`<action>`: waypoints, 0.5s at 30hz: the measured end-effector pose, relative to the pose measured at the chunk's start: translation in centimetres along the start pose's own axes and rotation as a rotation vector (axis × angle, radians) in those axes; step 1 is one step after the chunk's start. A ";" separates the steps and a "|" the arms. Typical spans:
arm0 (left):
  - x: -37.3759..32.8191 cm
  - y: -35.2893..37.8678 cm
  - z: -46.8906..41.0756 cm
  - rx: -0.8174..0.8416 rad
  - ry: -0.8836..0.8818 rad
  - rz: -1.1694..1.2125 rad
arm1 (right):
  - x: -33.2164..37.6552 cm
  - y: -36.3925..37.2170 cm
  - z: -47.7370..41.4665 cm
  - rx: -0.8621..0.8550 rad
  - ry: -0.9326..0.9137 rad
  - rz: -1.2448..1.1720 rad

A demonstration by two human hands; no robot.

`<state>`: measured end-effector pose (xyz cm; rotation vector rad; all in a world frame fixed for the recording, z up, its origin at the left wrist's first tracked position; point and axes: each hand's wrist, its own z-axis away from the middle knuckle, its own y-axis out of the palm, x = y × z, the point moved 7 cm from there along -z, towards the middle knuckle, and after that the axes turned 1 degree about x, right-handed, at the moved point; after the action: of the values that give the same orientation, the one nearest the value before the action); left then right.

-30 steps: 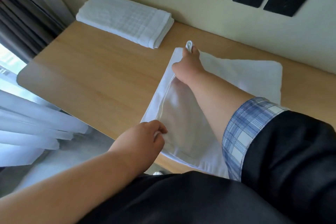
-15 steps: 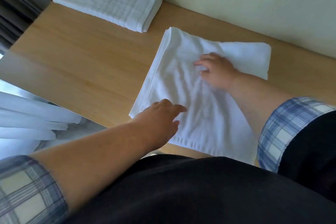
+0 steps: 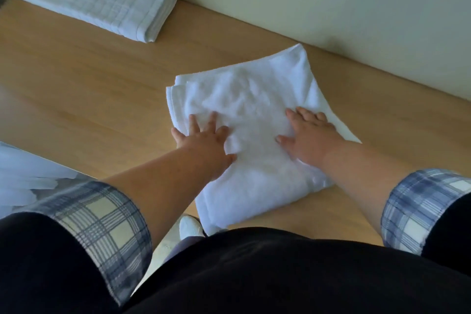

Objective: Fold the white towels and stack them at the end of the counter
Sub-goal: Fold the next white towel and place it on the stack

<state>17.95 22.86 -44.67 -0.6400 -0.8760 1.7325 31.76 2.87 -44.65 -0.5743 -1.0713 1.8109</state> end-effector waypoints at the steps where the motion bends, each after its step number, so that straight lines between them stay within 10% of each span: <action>1: -0.2 -0.1 -0.6 -0.006 0.004 0.014 | -0.7 0.4 1.0 -0.012 0.009 -0.009; 7: -1.6 -0.2 -1.9 -0.113 0.184 0.212 | -4.4 3.3 6.3 -0.079 0.026 -0.065; 12: 2.8 -1.4 -3.6 -0.363 -0.218 0.884 | -10.1 -0.3 5.1 -0.526 0.219 -0.543; 15: 4.4 -1.8 -5.9 -0.353 -0.320 1.034 | -13.1 -0.6 2.6 -0.446 0.446 -0.939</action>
<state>22.09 28.88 -46.71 -1.2096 -1.1955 2.6762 36.18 -9.69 -43.61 -0.5584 -1.1532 0.5983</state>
